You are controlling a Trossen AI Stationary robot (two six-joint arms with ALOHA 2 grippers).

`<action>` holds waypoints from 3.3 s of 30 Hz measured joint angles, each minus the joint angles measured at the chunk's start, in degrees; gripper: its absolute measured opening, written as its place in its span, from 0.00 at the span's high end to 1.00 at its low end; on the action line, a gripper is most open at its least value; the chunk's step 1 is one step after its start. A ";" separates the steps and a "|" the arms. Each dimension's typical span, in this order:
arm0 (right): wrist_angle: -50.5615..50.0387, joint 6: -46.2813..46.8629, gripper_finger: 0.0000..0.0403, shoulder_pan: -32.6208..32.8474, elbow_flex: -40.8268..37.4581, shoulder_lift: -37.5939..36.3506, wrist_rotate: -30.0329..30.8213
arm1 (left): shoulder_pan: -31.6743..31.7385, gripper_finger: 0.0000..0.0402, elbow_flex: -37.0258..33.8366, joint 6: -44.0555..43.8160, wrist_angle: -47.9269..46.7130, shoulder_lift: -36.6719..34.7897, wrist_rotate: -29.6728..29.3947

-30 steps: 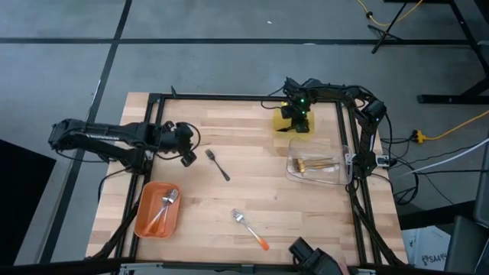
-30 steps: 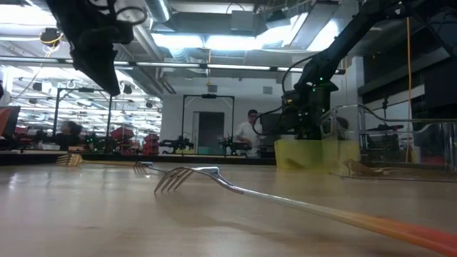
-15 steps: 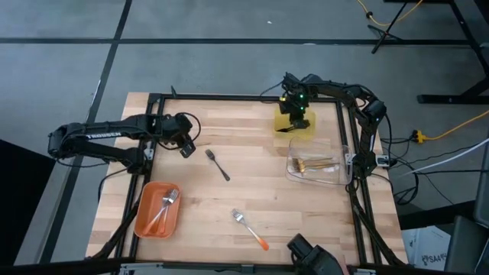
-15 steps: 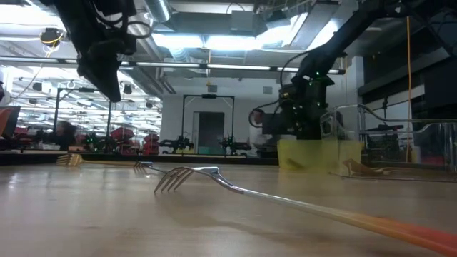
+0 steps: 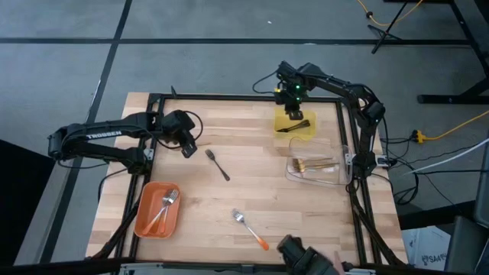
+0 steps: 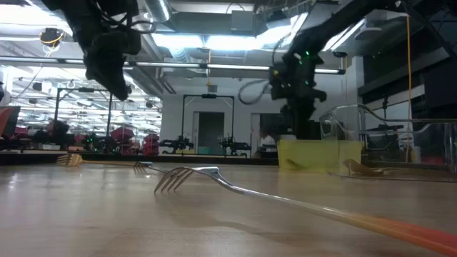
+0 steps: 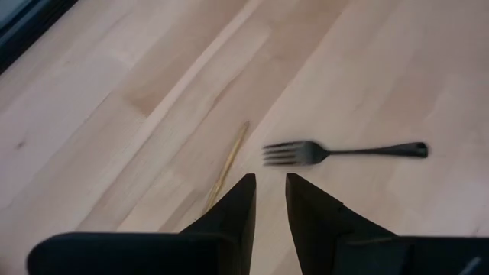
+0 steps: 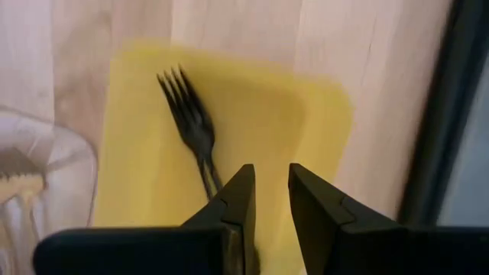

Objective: Sort silverware by color (type)
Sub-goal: Put the gold fork into the transparent bin

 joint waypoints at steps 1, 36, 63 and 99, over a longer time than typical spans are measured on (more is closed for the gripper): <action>0.01 0.19 0.82 1.16 1.08 0.00 0.95 | 0.44 0.83 0.00 0.69 0.93 0.29 0.88; -0.45 2.93 0.82 34.97 10.89 -0.02 23.17 | 10.24 0.83 0.00 10.66 -1.91 29.46 4.57; -16.77 26.61 0.82 37.93 10.87 -13.29 24.31 | 10.24 0.98 0.00 12.09 -0.41 33.91 2.39; 7.26 38.66 0.82 37.90 -13.33 -34.96 20.54 | -2.10 0.99 18.05 14.68 1.80 33.93 2.59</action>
